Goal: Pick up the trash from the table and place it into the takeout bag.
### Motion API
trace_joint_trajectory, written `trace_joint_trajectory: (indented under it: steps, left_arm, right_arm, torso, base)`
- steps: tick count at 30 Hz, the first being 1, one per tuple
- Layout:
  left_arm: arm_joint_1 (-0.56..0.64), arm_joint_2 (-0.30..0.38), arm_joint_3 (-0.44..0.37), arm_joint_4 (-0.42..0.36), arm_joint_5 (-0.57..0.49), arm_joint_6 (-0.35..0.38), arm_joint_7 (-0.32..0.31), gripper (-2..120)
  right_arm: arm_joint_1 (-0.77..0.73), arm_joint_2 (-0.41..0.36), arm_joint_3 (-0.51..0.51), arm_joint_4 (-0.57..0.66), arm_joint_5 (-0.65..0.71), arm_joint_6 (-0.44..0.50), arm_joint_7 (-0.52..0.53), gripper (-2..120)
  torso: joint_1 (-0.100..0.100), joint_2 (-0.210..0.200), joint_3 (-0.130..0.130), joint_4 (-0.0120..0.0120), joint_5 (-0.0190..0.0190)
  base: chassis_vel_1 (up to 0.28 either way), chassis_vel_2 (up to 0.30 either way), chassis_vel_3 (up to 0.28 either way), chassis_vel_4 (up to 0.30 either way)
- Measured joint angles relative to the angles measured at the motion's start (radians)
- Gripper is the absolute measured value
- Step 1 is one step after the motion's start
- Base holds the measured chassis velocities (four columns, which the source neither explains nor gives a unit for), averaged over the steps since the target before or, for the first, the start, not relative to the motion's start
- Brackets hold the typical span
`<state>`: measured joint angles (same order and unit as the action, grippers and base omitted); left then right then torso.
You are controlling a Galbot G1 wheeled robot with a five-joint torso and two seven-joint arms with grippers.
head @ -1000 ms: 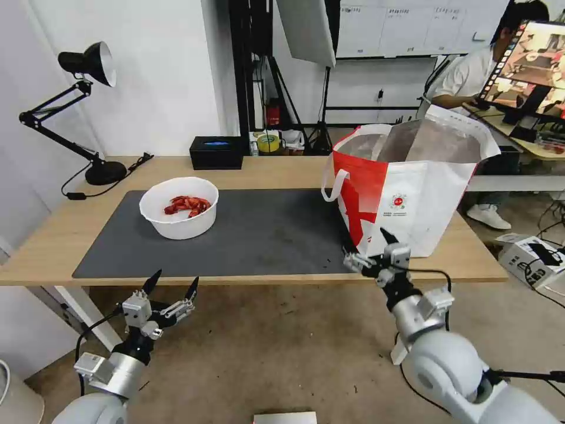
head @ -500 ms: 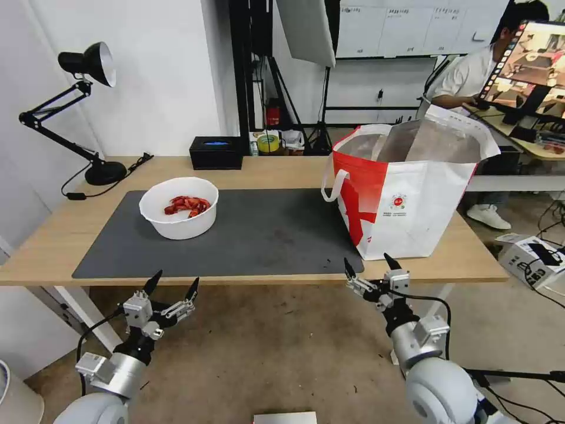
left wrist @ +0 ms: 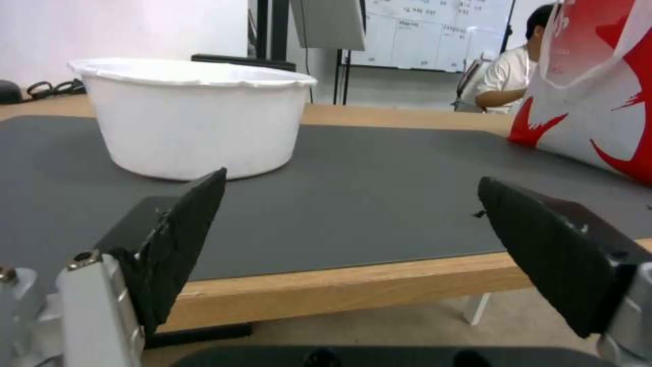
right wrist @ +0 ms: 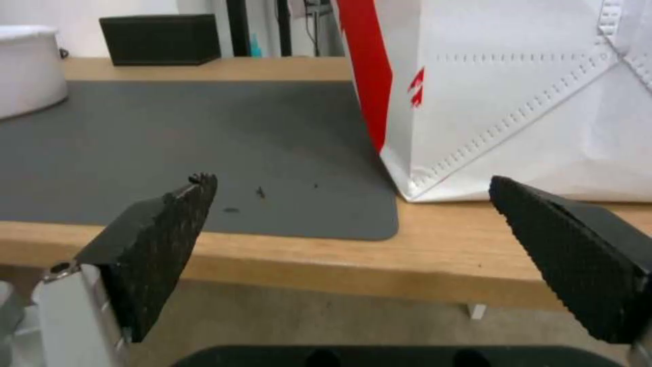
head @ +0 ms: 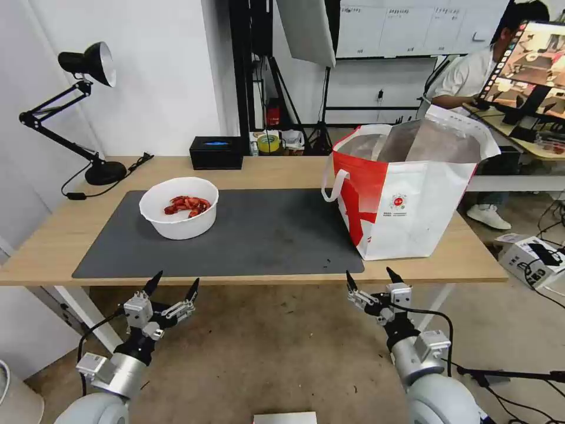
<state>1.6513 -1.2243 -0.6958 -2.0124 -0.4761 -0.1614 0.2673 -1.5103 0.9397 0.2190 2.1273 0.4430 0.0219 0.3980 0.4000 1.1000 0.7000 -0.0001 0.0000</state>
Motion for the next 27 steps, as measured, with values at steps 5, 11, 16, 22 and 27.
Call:
trace_joint_trajectory:
  steps: [5, 11, 16, 22, 27]
  left_arm:
    - [-0.001, 0.002, -0.004, 0.002, -0.002, -0.001, 0.0, 100]
    - [-0.031, 0.031, -0.015, -0.003, -0.039, 0.013, -0.018, 100]
    - [-0.104, 0.111, -0.041, -0.019, -0.132, 0.078, -0.096, 100]
    - [-0.186, 0.27, -0.048, -0.029, -0.247, 0.2, -0.241, 100]
    - [-0.264, 0.377, -0.016, 0.011, -0.326, 0.254, -0.293, 100]
  right_arm:
    - [0.0, 0.0, 0.0, 0.0, -0.001, -0.002, 0.0, 100]
    - [0.001, 0.0, 0.0, 0.0, -0.001, -0.002, 0.001, 100]
    - [0.001, 0.0, 0.0, 0.0, -0.001, -0.003, 0.001, 100]
    - [0.002, -0.001, 0.0, 0.0, -0.001, -0.003, 0.001, 100]
    - [0.002, -0.001, -0.001, 0.0, -0.001, -0.003, 0.0, 100]
  torso:
    - [0.0, 0.0, 0.0, 0.0001, 0.0]
    - [0.0, 0.0, 0.0, 0.0002, -0.0001]
    - [0.0, 0.0, 0.0, 0.0001, 0.0]
    - [0.0, 0.0, 0.0, 0.0003, -0.0002]
    - [0.0, 0.0, 0.0, 0.0002, -0.0005]
  base:
    - [0.0, 0.0, 0.0, 0.0]
    - [0.0, 0.0, 0.0, 0.0]
    - [0.0, 0.0, 0.0, 0.0]
    - [0.0, 0.0, 0.0, 0.0]
    - [0.0, 0.0, 0.0, 0.0]
